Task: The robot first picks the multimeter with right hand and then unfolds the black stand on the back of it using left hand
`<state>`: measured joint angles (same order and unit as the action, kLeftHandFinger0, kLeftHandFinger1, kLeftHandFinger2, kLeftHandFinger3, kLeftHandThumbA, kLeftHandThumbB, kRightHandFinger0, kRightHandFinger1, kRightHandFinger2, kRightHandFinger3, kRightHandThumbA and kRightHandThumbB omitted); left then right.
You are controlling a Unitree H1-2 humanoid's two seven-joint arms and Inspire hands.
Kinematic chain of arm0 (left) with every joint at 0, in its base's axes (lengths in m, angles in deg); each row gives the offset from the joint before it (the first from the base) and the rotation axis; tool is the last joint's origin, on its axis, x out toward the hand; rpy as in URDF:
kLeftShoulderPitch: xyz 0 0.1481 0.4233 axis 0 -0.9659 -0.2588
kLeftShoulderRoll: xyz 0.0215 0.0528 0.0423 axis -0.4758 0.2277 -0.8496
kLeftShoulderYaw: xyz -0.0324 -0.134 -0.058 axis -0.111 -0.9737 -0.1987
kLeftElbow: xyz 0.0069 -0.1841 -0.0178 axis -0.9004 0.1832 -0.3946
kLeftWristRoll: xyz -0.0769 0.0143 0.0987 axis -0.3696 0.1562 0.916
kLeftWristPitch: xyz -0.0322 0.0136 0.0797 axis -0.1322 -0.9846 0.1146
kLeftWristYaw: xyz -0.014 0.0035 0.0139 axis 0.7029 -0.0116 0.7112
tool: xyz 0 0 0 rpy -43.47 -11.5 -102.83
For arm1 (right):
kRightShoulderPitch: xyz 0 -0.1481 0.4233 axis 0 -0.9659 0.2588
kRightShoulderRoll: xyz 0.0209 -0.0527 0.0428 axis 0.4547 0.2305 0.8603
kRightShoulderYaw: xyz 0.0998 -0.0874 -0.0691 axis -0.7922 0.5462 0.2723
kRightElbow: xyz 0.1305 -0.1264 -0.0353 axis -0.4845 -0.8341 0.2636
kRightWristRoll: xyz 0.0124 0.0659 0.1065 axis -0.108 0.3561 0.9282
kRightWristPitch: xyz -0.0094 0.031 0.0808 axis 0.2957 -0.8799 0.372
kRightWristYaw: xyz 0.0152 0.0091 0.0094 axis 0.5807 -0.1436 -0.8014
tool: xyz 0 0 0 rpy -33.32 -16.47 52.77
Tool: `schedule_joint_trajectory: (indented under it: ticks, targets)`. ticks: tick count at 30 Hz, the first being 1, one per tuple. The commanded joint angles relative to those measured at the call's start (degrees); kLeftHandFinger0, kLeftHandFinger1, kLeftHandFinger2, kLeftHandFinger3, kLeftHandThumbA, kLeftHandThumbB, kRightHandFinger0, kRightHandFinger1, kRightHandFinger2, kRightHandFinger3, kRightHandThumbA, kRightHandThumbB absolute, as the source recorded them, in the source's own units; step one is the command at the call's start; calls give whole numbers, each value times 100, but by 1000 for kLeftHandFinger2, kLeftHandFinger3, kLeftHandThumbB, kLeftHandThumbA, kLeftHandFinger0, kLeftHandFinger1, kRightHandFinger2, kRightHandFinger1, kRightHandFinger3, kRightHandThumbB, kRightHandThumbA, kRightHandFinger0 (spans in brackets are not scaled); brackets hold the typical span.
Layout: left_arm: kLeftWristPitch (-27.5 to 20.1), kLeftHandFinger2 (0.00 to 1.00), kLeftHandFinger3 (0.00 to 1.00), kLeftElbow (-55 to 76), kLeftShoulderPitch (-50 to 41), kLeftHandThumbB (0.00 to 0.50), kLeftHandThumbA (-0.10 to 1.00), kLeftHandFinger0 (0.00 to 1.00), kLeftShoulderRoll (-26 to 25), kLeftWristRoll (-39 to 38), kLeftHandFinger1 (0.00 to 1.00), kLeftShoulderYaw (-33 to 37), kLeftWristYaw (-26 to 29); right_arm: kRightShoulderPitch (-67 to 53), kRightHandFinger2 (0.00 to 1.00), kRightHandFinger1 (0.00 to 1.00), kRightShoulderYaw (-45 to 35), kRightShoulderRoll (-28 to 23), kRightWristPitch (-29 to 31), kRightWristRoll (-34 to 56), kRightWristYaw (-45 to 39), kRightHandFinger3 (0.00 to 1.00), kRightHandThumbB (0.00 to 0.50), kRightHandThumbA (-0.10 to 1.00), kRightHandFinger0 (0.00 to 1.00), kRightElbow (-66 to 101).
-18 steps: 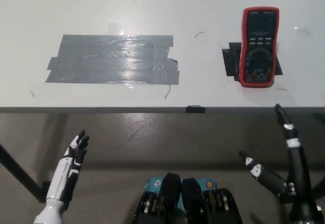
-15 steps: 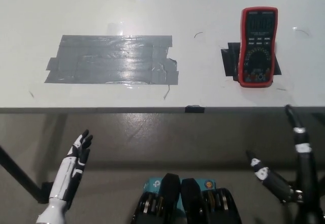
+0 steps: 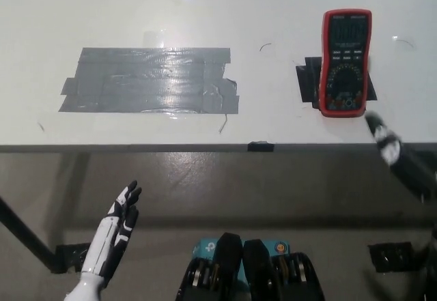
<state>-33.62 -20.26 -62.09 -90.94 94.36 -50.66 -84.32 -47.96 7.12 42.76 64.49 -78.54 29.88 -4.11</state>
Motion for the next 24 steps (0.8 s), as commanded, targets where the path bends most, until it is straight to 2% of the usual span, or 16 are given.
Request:
schedule_joint_trajectory:
  ticks: [1,3,10,13,14,16,19,24]
  targets:
    - [-324,1000,1000,316,-203,139,932,1000,-15,134,1000,-7,123,1213,1000,1000,-124,-143,-1735,-1044,-521,1000,437,920,1000,-559]
    - [-434,1000,1000,274,-249,141,945,1000,-12,153,1000,-2,148,1644,1000,1000,-144,-212,-2048,-1100,-446,1000,439,962,1000,-1120]
    - [-477,1000,1000,310,-439,143,943,1000,18,117,1000,10,126,2761,1000,1000,-256,-426,-2413,-658,-43,1000,461,1000,1000,-2984]
    - [-460,1000,1000,371,-539,141,915,1000,26,112,1000,3,119,3121,1000,1000,-196,-489,-2626,-670,31,1000,428,1000,1000,-3679]
    - [-450,1000,1000,379,-541,141,916,1000,28,120,1000,2,119,3167,1000,1000,-184,-505,-2647,-658,49,1000,394,1000,1000,-3765]
    - [-485,1000,1000,350,-525,152,933,1000,16,152,1000,-1,122,3529,1000,1000,-172,-558,-2691,-595,214,1000,420,1000,1000,-4386]
    - [-496,1000,1000,359,-532,154,946,1000,0,179,1000,-6,111,3810,1000,1000,-136,-605,-2701,-557,443,1000,397,1000,1000,-4906]
    - [-443,1000,1000,370,-513,146,947,1000,-27,189,1000,-17,75,4250,1000,1000,-193,-636,-2856,-303,539,1000,404,1000,1000,-5586]
